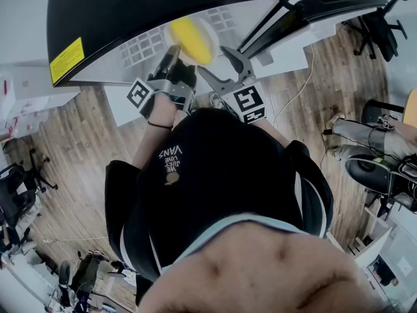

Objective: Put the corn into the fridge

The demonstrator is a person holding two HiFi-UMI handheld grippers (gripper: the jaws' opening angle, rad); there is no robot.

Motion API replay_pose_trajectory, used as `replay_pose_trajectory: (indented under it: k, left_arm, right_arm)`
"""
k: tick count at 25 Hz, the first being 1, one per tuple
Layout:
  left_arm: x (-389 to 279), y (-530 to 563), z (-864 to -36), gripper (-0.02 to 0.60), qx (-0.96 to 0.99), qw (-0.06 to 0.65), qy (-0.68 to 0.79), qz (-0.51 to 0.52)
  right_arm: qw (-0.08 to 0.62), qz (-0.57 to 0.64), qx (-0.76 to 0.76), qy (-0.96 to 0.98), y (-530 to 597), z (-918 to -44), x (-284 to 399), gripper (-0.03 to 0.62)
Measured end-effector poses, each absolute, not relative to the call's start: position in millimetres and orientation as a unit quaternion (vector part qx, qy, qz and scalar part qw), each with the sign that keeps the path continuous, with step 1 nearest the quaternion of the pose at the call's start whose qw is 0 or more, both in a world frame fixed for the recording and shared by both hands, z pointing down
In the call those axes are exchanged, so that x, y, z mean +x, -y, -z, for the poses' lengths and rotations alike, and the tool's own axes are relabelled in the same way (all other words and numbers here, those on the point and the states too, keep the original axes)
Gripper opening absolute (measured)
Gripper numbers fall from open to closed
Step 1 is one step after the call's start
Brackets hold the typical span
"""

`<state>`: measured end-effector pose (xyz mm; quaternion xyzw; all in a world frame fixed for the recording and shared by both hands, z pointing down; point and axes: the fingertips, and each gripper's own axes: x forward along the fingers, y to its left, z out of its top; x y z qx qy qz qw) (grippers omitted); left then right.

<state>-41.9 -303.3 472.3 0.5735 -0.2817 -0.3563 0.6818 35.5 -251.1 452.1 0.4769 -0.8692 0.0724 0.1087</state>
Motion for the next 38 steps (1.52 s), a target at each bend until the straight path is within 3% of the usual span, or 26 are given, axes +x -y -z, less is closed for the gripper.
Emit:
replay_pose_trajectory:
  k: [38]
  left_arm:
    - [-43,309,-468,0.089,0.579,0.676,0.252,0.379]
  right_arm:
    - [0.120,-0.075,0.472,0.870,277,-458,34,0.327]
